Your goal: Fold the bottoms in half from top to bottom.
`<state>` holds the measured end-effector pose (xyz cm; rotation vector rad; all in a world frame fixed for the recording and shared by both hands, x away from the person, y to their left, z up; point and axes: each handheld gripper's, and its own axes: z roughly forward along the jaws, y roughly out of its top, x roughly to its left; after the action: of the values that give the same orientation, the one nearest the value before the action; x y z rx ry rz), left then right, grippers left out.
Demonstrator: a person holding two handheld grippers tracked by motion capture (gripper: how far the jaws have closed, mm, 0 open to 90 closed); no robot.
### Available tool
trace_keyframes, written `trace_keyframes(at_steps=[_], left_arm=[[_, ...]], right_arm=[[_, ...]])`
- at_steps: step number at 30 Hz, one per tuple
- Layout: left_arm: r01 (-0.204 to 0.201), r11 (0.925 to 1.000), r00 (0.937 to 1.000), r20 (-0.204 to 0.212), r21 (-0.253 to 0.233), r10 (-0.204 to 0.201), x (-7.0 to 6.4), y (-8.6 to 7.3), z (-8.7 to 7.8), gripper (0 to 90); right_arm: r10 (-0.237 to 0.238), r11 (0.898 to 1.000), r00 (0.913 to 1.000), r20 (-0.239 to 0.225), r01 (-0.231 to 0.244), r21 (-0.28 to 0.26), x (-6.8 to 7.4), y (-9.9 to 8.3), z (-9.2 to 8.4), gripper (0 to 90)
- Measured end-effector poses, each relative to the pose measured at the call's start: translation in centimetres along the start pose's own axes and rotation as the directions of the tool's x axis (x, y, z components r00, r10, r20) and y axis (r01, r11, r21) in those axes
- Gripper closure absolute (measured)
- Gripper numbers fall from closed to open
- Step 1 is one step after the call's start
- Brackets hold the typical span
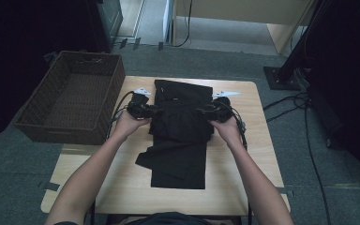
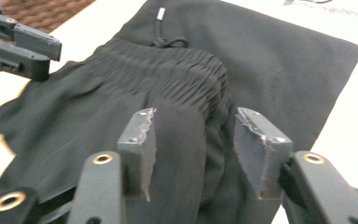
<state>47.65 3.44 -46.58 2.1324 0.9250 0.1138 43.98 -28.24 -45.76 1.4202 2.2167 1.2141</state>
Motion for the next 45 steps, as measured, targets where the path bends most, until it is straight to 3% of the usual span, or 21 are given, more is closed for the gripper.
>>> trace_keyframes(at_steps=[5,10,11,15,18,23,24,27,31,33,37,38,39,41,45], left_arm=[[0.018,0.9986,0.9998,-0.002,0.050,-0.018,0.8,-0.5,1.8,55.8],[0.012,0.9984,0.9999,-0.013,0.056,-0.011,1.0,-1.7,2.5,53.5],[0.021,0.9975,0.9998,-0.005,0.067,-0.021,1.0,-1.9,2.7,53.3],[0.029,0.9976,0.9995,-0.010,0.063,-0.029,0.9,-2.1,3.0,52.4],[0.013,0.9977,0.9997,-0.023,0.066,-0.012,0.6,-1.9,3.2,54.4],[-0.018,0.9983,0.9987,-0.046,0.055,0.021,0.2,-2.0,3.6,71.7],[-0.035,0.9975,0.9975,-0.059,0.062,0.039,0.1,-1.9,3.7,73.2],[-0.029,0.9975,0.9975,-0.062,0.064,0.033,0.2,-1.7,3.8,74.2],[-0.010,0.9999,0.9985,-0.053,0.013,0.011,0.5,-0.7,3.1,73.5],[-0.020,0.9995,0.9989,-0.043,-0.024,0.019,0.1,0.0,2.2,71.8],[-0.032,0.9971,0.9993,-0.022,-0.070,0.030,-0.5,0.7,0.3,70.7],[-0.037,0.9957,0.9993,-0.006,-0.085,0.037,-0.9,0.8,-0.5,70.7],[-0.060,0.9929,0.9980,0.012,-0.102,0.062,-1.7,0.8,-1.8,71.7],[-0.075,0.9899,0.9967,0.023,-0.121,0.078,-2.8,0.6,-3.2,72.9],[-0.077,0.9848,0.9933,0.073,-0.156,0.089,-4.8,-1.1,-5.7,73.6]], right_arm=[[0.031,0.996,0.9995,-0.010,-0.030,0.083,-0.4,-0.9,3.2,41.6],[0.041,0.988,0.9991,-0.008,-0.039,0.151,-0.7,-1.9,4.5,41.2],[0.061,0.988,0.9980,-0.015,-0.059,0.146,-0.8,-2.1,4.7,42.2],[0.043,0.992,0.9989,-0.020,-0.040,0.122,-0.5,-2.6,4.7,48.5],[-0.005,0.993,0.9998,0.018,0.003,0.116,0.1,-2.7,4.9,54.6],[-0.064,0.994,0.9962,0.060,0.058,0.095,0.7,-2.8,5.3,69.2],[-0.053,0.995,0.9965,0.065,0.048,0.084,0.7,-2.8,5.4,71.7],[-0.033,0.998,0.9963,0.079,0.029,0.058,0.7,-2.7,5.8,76.8],[0.001,0.997,0.9983,0.058,-0.006,0.083,0.2,-1.8,5.9,79.1],[-0.016,0.998,0.9979,0.063,0.013,0.056,0.3,-1.1,5.4,79.3],[-0.006,1.000,0.9991,0.043,0.006,0.003,0.6,-0.1,3.6,79.0],[-0.009,1.000,0.9995,0.031,0.010,-0.008,0.8,0.2,2.8,78.8],[-0.035,0.999,0.9993,0.009,0.035,-0.029,1.6,0.6,0.9,78.6],[-0.056,0.998,0.9985,0.003,0.056,-0.043,2.3,0.8,-0.6,78.6],[-0.111,0.991,0.9931,-0.038,0.108,-0.074,4.6,0.0,-4.4,78.2]])
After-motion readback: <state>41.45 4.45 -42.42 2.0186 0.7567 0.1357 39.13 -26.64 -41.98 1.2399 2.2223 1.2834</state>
